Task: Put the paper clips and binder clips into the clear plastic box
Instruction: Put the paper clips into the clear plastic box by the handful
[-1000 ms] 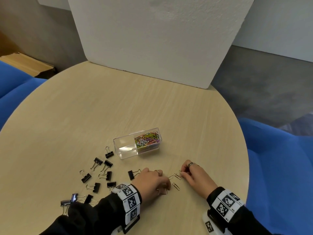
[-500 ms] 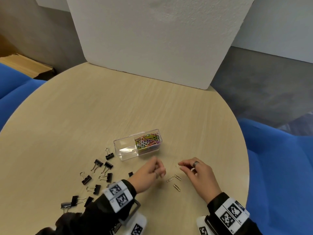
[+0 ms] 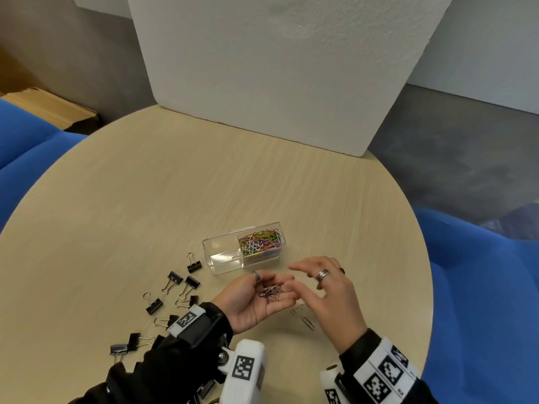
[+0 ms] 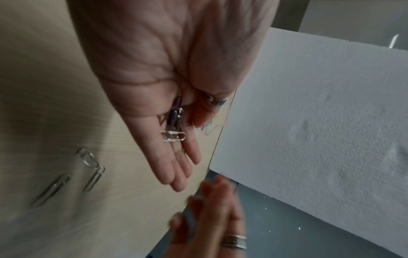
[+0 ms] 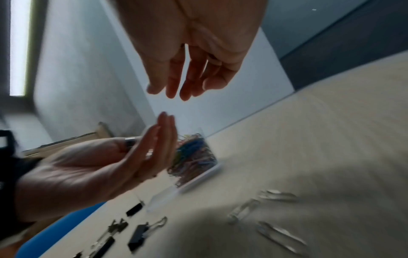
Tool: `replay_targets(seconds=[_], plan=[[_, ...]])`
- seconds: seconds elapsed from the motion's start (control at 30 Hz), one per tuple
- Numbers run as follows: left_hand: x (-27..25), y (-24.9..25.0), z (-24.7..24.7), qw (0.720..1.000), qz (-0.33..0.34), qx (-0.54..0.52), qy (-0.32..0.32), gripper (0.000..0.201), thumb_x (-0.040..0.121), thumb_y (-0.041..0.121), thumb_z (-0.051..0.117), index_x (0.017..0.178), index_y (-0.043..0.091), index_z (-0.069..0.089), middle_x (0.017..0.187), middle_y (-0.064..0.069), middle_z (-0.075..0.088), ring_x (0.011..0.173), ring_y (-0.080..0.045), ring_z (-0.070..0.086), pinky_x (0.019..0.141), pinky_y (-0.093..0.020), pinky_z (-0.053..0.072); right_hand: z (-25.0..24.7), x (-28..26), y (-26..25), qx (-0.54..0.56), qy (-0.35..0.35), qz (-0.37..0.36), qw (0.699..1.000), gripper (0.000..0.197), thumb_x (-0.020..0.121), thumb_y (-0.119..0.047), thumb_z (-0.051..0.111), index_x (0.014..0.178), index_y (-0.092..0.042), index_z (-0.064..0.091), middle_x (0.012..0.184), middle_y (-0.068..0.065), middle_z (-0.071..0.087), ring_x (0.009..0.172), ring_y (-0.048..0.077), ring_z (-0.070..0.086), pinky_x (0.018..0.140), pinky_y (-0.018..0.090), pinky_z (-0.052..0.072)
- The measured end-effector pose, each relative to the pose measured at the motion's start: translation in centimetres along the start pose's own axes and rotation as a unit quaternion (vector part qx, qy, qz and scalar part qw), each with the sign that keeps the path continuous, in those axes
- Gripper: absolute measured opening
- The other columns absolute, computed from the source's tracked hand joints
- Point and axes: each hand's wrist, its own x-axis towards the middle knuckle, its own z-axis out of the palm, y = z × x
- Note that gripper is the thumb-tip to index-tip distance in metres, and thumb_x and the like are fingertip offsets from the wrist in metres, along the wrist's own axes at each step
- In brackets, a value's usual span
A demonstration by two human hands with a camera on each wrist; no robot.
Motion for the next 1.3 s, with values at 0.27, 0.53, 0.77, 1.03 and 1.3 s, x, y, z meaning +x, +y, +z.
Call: replay_targets(seconds=[0.27,0.53,0.77,1.03,1.3], plan=[[-0.9,0.8,-1.2,1.0,0.002,0.028,0.013,0.05,0.097,0.011,0.031,0.08,-0.01,0.073,0.092,-0.027,0.071,0.079,-0.034,0.072,0.074,-0.037,0.057,-0.2,-3.2,5.0,-0.124,-0.249,0.207,0.938,0.055,0.067,-0.035,0.078,0.114,-0.024,0.053,0.103,-0.013,0.046,0.104,0.004,0.041,0.091,0.01,0.032],[-0.9,1.6,-1.1,0.999,0.003,0.026,0.021,0.048,0.098,0.012,0.031,0.084,-0.011,0.071,0.093,-0.027,0.07,0.079,-0.034,0.072,0.075,-0.039,0.056,1.0,-3.7,6.1,-0.103,-0.17,0.202,0.959,0.012,0.079,-0.012,0.068,0.088,-0.019,0.068,0.077,-0.019,0.05,0.087,0.009,0.051,0.074,0.003,0.034],[-1.1,1.6,-1.4,0.999,0.013,0.031,0.04,0.038,0.099,0.012,0.032,0.099,-0.01,0.062,0.093,-0.026,0.071,0.079,-0.033,0.072,0.072,-0.037,0.058,1.4,-3.8,6.2,-0.201,-0.249,0.146,0.936,0.014,0.095,-0.02,0.045,0.102,-0.015,0.056,0.097,-0.006,0.049,0.104,0.014,0.042,0.082,0.013,0.03],[-1.3,1.5,-2.2,0.998,0.026,0.025,0.046,0.038,0.099,0.014,0.032,0.1,-0.01,0.062,0.092,-0.025,0.071,0.08,-0.033,0.072,0.073,-0.036,0.058,1.8,-1.7,6.7,-0.266,-0.279,-0.087,0.919,0.007,0.073,-0.026,0.061,0.07,-0.02,0.059,0.078,-0.007,0.059,0.08,0.009,0.039,0.069,0.02,0.036],[-1.7,1.8,-2.6,0.997,0.04,0.026,0.054,0.037,0.1,0.012,0.03,0.102,-0.007,0.062,0.087,-0.021,0.072,0.075,-0.026,0.073,0.07,-0.031,0.059,2.3,-1.8,6.2,-0.323,-0.291,-0.099,0.895,0.038,0.046,-0.035,0.088,0.061,-0.027,0.054,0.055,-0.014,0.054,0.055,0.005,0.053,0.05,0.012,0.039]])
